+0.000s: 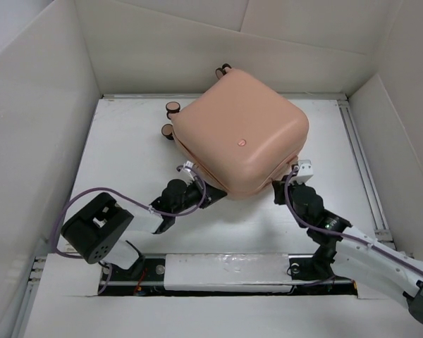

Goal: Pack the luggage

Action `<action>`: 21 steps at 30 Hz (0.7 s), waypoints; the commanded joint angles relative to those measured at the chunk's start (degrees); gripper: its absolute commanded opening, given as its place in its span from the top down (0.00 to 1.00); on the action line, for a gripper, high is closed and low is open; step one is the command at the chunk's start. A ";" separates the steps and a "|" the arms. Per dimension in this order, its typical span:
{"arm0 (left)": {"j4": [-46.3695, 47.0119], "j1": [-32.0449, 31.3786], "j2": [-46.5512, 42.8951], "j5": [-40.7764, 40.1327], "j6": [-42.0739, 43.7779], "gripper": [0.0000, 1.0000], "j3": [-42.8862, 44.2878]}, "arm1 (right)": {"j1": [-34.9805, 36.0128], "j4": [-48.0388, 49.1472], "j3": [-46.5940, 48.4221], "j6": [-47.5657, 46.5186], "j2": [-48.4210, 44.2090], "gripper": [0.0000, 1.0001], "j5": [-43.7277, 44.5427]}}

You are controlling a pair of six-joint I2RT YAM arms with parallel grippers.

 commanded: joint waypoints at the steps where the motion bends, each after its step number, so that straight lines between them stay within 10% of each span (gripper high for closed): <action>1: 10.03 -0.53 -0.49 -4.94 -2.41 1.00 1.11 | 2.11 6.60 -0.75 4.16 -0.07 1.00 -14.59; 21: 10.64 -1.06 2.93 -6.00 -2.41 1.00 5.42 | 33.49 10.83 0.91 10.93 10.13 1.00 -16.80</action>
